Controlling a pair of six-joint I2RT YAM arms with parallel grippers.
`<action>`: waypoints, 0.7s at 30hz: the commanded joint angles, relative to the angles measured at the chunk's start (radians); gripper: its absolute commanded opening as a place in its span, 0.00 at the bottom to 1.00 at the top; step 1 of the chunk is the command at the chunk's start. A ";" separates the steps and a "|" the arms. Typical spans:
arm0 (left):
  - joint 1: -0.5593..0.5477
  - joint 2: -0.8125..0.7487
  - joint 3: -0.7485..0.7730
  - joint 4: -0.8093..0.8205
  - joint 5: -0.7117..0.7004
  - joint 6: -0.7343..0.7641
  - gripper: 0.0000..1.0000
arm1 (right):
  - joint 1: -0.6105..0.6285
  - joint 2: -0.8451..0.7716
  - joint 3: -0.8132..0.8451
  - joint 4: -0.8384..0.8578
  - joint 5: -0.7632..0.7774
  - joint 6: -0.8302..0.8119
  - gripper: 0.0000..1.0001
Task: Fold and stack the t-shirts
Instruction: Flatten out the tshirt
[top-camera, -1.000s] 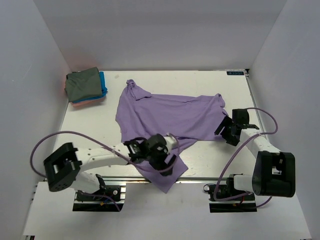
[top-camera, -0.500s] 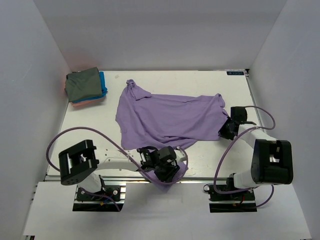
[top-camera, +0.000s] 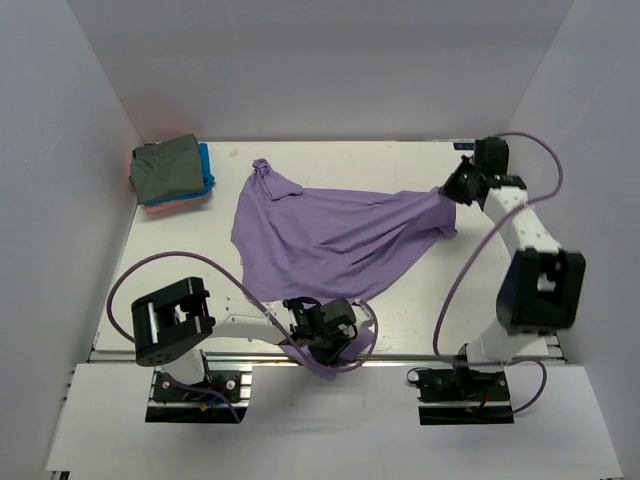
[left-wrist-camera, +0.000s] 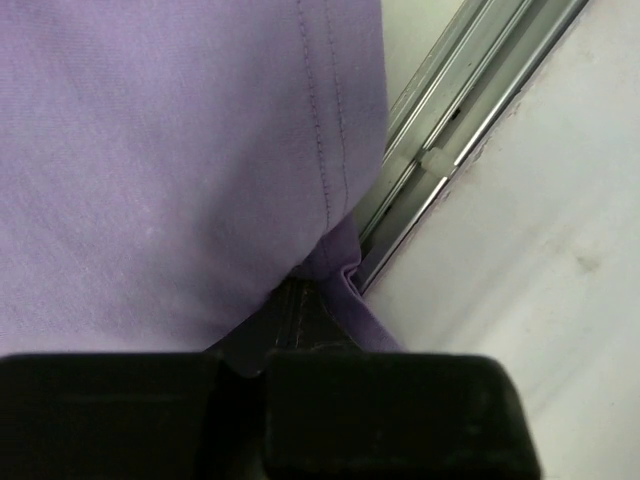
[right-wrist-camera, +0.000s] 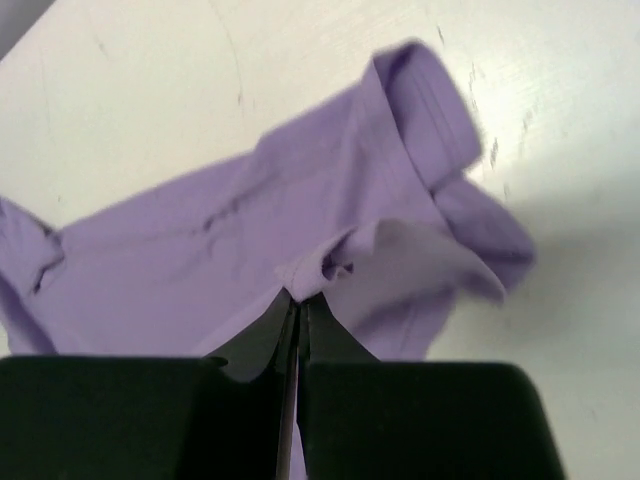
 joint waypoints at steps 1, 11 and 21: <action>-0.007 -0.036 0.010 -0.076 -0.069 0.013 0.00 | -0.001 0.175 0.146 -0.091 -0.006 -0.015 0.00; 0.012 -0.038 0.001 -0.098 -0.066 0.052 0.00 | 0.008 0.570 0.511 0.153 -0.090 -0.174 0.00; 0.021 -0.028 0.000 -0.107 -0.055 0.065 0.00 | 0.051 0.759 0.763 0.132 -0.261 -0.482 0.37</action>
